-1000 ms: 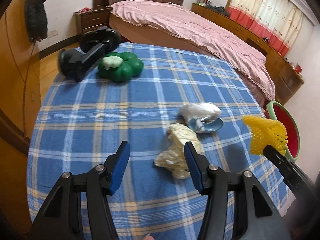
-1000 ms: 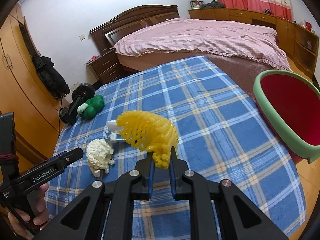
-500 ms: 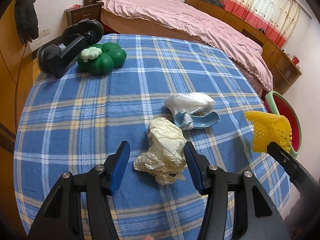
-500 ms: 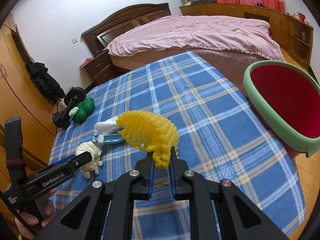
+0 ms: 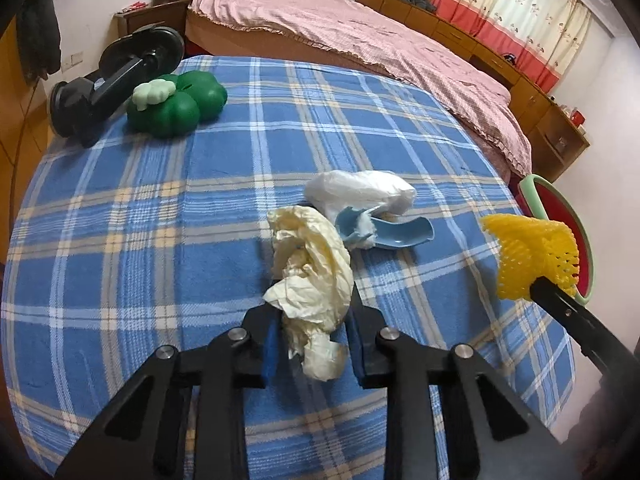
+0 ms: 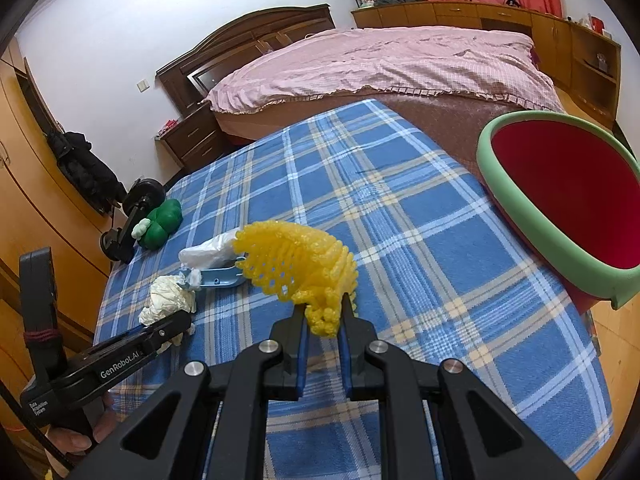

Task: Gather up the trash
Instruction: 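Grasp the yellow foam net with the right tool while the left tool grasps the crumpled cream bag, then carry the foam net and cream bag over the red bucket with both tools, then open both tools to drop the foam net and cream bag into the bucket, then move both tools back over the table toward the last items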

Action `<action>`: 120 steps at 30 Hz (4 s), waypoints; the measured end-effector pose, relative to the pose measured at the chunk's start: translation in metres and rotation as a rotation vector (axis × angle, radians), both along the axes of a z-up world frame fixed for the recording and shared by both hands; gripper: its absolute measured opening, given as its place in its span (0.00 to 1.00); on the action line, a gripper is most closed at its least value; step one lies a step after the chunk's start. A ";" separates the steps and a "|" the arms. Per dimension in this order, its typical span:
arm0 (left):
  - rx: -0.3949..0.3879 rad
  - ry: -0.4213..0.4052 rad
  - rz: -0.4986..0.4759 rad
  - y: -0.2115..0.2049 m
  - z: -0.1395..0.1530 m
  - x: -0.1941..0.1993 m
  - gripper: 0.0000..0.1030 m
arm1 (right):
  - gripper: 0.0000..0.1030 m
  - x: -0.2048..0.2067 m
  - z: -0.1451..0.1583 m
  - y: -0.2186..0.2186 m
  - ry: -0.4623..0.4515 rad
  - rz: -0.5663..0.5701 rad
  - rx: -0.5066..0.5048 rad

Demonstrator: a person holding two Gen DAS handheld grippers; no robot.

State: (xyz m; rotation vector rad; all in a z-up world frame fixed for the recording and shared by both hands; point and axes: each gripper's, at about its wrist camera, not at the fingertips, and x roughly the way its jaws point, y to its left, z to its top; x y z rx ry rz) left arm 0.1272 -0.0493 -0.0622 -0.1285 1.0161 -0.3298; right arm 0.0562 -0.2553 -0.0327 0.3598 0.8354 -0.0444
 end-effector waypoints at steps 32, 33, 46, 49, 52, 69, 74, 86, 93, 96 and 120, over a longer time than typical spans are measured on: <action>-0.033 -0.200 -0.139 -0.082 0.086 -0.031 0.25 | 0.14 -0.048 0.058 -0.076 -0.179 -0.140 0.041; -0.032 -0.206 -0.149 -0.087 0.088 -0.031 0.25 | 0.14 -0.049 0.060 -0.080 -0.181 -0.148 0.040; -0.045 -0.223 -0.283 -0.166 0.098 -0.018 0.25 | 0.14 -0.061 0.071 -0.141 -0.187 -0.274 0.011; -0.047 -0.223 -0.318 -0.186 0.097 -0.016 0.25 | 0.14 -0.063 0.066 -0.158 -0.174 -0.306 0.011; -0.045 -0.215 -0.353 -0.207 0.095 -0.013 0.25 | 0.14 -0.063 0.059 -0.176 -0.155 -0.337 0.015; -0.045 -0.162 -0.512 -0.303 0.066 -0.007 0.25 | 0.15 -0.064 0.023 -0.240 -0.084 -0.446 0.060; -0.015 -0.143 -0.523 -0.316 0.053 -0.007 0.26 | 0.18 -0.065 0.013 -0.249 -0.066 -0.460 0.075; 0.017 -0.127 -0.521 -0.320 0.043 -0.011 0.49 | 0.30 -0.067 -0.001 -0.258 -0.042 -0.491 0.104; 0.011 -0.112 -0.486 -0.308 0.045 -0.010 0.50 | 0.41 -0.069 -0.004 -0.257 -0.039 -0.490 0.109; 0.006 -0.113 -0.463 -0.299 0.048 -0.010 0.50 | 0.45 -0.070 -0.003 -0.256 -0.047 -0.487 0.116; 0.009 -0.136 -0.266 -0.194 0.077 -0.014 0.50 | 0.69 -0.075 0.034 -0.199 -0.116 -0.424 0.099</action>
